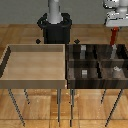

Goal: Place the box of cereal into the appropriate compartment.

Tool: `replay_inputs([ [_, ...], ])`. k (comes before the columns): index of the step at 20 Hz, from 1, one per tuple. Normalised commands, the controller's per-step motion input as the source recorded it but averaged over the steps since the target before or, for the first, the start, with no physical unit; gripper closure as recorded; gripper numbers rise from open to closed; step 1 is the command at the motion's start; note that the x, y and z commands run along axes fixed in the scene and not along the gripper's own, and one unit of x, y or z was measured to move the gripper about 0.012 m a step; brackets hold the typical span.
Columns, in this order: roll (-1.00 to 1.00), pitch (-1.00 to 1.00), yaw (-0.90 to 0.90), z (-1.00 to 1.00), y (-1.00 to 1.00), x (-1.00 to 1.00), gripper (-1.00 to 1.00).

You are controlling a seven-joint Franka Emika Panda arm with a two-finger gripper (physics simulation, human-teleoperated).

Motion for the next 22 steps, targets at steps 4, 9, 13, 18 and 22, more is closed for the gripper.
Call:
replay_inputs([
  [4,0.0,0.0,0.0,-0.5,0.25,-0.25,1.0],
  [9,0.0,0.0,0.0,-0.6,0.0,0.0,1.0],
  [13,0.0,0.0,0.0,-0.5,-0.05,0.0,1.0],
  [18,0.0,0.0,0.0,0.0,0.0,0.0,1.0],
  [22,0.0,0.0,0.0,-0.75,0.0,0.0,1.0],
])
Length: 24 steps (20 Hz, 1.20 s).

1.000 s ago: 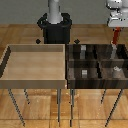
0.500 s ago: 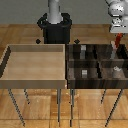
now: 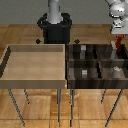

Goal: Place the box of cereal into the appropriate compartment.

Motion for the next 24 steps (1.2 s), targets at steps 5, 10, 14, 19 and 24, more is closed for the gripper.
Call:
replay_inputs([
  [5,0.0,0.0,0.0,-0.8,0.0,0.0,1.0],
  [10,0.0,0.0,0.0,-0.2,0.0,0.2,1.0],
  [14,0.0,0.0,0.0,0.0,-0.25,0.5,1.0],
  [19,0.0,0.0,0.0,-0.2,-0.8,0.0,1.0],
  [24,0.0,0.0,0.0,-1.0,0.0,0.0,1.0],
])
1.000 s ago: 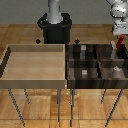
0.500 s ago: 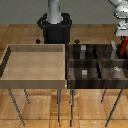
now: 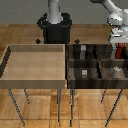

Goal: Place the box of cereal into the appropriate compartment.

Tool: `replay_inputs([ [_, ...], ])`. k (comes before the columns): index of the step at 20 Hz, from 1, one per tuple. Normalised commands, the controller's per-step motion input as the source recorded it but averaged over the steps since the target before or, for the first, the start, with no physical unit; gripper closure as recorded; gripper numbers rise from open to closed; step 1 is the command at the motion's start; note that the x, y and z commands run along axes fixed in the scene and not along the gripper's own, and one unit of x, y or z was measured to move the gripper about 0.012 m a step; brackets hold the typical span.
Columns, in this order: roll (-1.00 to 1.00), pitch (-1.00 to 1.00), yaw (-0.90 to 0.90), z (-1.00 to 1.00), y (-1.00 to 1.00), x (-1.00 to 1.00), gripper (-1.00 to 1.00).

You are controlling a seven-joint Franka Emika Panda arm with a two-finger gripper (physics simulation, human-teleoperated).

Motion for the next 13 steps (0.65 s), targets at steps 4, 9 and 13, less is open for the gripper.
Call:
replay_inputs([
  [4,0.0,0.0,0.0,-1.0,0.0,0.0,-1.0],
  [9,0.0,0.0,0.0,0.0,0.0,0.0,-1.0],
  [13,0.0,0.0,0.0,0.0,0.0,0.0,-1.0],
])
